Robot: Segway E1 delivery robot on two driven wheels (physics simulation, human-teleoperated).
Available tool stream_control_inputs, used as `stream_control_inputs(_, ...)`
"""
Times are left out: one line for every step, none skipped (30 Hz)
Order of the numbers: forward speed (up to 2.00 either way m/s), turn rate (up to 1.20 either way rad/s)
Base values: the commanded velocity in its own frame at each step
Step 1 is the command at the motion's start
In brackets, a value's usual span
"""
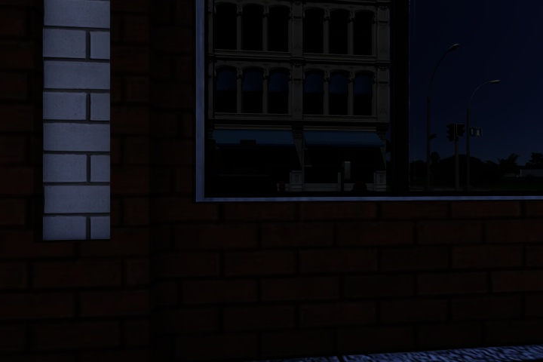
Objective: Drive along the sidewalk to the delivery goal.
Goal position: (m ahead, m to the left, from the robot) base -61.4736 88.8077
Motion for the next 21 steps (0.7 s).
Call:
stream_control_inputs(0.00,0.00)
stream_control_inputs(0.00,0.00)
stream_control_inputs(0.00,0.00)
stream_control_inputs(0.00,0.00)
stream_control_inputs(0.00,0.00)
stream_control_inputs(0.00,0.00)
stream_control_inputs(0.00,0.00)
stream_control_inputs(0.00,0.00)
stream_control_inputs(0.00,0.00)
stream_control_inputs(0.00,0.00)
stream_control_inputs(0.00,0.00)
stream_control_inputs(0.00,0.00)
stream_control_inputs(0.00,0.00)
stream_control_inputs(0.00,0.00)
stream_control_inputs(0.00,0.00)
stream_control_inputs(0.00,0.00)
stream_control_inputs(0.00,0.00)
stream_control_inputs(0.00,0.00)
stream_control_inputs(0.00,0.00)
stream_control_inputs(0.00,0.00)
stream_control_inputs(0.00,0.00)
